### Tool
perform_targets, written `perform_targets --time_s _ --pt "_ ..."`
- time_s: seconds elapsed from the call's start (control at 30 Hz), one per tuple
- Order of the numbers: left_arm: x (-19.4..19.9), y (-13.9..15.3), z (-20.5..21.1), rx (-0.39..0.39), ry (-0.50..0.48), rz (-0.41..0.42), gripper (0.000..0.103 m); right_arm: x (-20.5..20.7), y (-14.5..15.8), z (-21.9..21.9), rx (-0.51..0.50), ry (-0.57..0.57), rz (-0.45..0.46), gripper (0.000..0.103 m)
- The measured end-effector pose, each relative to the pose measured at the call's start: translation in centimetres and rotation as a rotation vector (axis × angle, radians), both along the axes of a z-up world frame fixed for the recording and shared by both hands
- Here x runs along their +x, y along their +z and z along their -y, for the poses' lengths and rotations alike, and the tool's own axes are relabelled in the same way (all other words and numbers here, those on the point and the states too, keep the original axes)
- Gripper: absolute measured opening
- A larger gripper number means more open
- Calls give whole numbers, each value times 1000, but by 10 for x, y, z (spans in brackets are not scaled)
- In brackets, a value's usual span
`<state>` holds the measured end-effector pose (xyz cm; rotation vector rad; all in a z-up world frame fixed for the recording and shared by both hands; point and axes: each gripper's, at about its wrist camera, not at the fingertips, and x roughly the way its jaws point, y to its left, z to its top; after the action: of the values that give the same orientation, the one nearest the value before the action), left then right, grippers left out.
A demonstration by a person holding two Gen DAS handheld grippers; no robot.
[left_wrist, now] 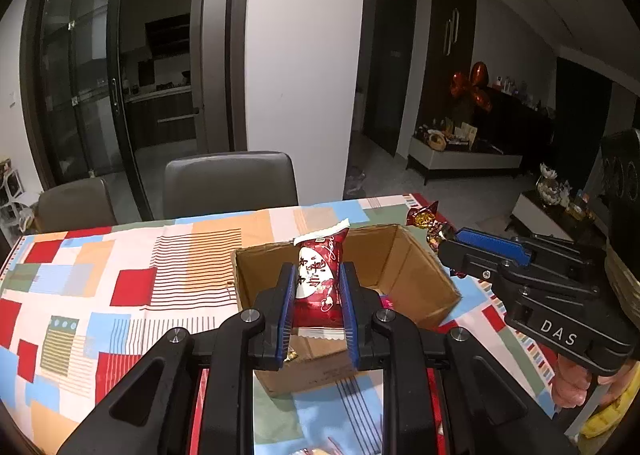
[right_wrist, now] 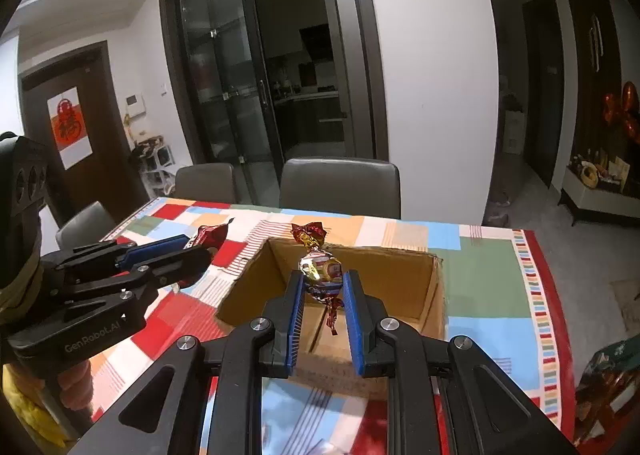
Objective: Organize snacks
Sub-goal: 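Carry both held candies over the box and open both tools, then withdraw both tools from the box back toward the table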
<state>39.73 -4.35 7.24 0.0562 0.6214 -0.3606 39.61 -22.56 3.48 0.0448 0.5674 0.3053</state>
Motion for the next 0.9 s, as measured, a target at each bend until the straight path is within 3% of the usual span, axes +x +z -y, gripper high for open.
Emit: perform_targets --time_s 0.27,0.3,0.33,0.37,0.4,0.9 --pt "30 -9 8 39 8 -45 23 24 -11 -2 -24 -3 -48 21" --pt "31 -10 9 44 11 -45 28 27 -13 -2 -32 3 -57 24" --pt "31 -10 9 49 13 -43 38 30 -14 -2 -36 6 -63 28" --pt "31 -9 9 49 18 -40 45 30 -15 -2 -39 4 -67 41" --pt "29 -8 9 44 24 -32 52 29 -15 -2 -50 -6 -60 43" --pt "-32 -2 1 27 37 -13 52 -21 -8 10 -77 -50 -47 43"
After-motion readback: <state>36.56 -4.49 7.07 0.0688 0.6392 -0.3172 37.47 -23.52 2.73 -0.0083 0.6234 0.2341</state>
